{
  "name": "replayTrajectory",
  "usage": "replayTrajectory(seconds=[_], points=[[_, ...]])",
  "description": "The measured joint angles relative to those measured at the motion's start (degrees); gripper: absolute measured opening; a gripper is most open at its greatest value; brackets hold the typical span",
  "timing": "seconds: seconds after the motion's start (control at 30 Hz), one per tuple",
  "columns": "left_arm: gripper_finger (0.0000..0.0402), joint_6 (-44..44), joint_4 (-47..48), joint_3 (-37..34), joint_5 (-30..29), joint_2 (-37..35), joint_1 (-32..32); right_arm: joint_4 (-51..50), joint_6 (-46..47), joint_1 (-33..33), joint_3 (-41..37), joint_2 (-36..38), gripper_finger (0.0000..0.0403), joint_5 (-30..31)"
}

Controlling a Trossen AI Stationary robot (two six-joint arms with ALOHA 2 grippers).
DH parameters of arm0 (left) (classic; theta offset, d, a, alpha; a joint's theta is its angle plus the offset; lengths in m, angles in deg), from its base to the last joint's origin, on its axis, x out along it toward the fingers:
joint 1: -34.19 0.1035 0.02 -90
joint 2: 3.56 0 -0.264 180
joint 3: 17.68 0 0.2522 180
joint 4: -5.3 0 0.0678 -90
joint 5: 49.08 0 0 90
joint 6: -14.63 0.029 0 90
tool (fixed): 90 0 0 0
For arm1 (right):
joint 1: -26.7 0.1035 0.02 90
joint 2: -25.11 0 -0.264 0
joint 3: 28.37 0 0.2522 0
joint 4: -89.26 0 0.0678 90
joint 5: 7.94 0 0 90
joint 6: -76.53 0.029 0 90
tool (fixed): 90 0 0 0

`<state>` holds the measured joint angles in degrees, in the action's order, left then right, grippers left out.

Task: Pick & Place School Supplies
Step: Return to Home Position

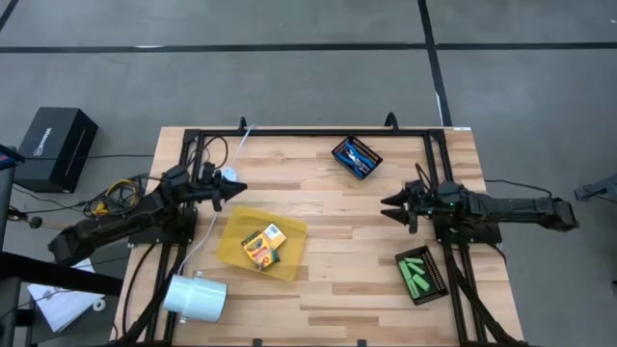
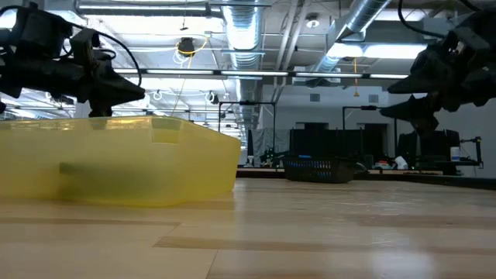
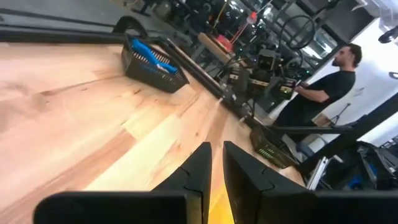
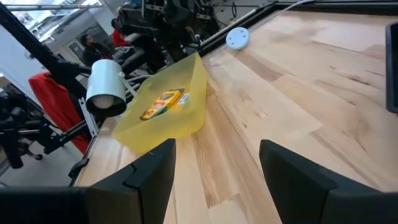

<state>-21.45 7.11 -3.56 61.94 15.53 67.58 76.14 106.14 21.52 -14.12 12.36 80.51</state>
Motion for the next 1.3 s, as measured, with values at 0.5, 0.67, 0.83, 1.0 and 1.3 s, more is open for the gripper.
replayTrajectory(seconds=[0.5, 0.67, 0.83, 1.0, 1.3], points=[[0.0035, 0.02, -3.3, -0.04, -4.38, -19.04, -26.94, -0.09, -14.29, 8.75, 0.0, -6.53, 0.0224, 0.03], [0.0035, -0.02, -7.4, -0.02, -4.17, -19.07, -33.53, 0.15, -15.87, 11.42, 0.0, -9.93, 0.0224, 0.05], [0.0035, 0.0, -7.77, -0.02, -4.2, -19.07, -35.78, 1.05, -14.69, 12.95, -0.02, -11.3, 0.0224, 0.01], [0.0035, 0.0, -7.99, -0.02, -4.24, -19.07, -35.76, 1.81, -0.41, 14.74, -0.02, -11.23, 0.0224, -0.52], [0.0035, -0.01, -8.52, -0.02, -4.31, -19.07, -35.98, 2.81, 36.52, 16.82, -0.02, -11.23, 0.0225, 0.05]])
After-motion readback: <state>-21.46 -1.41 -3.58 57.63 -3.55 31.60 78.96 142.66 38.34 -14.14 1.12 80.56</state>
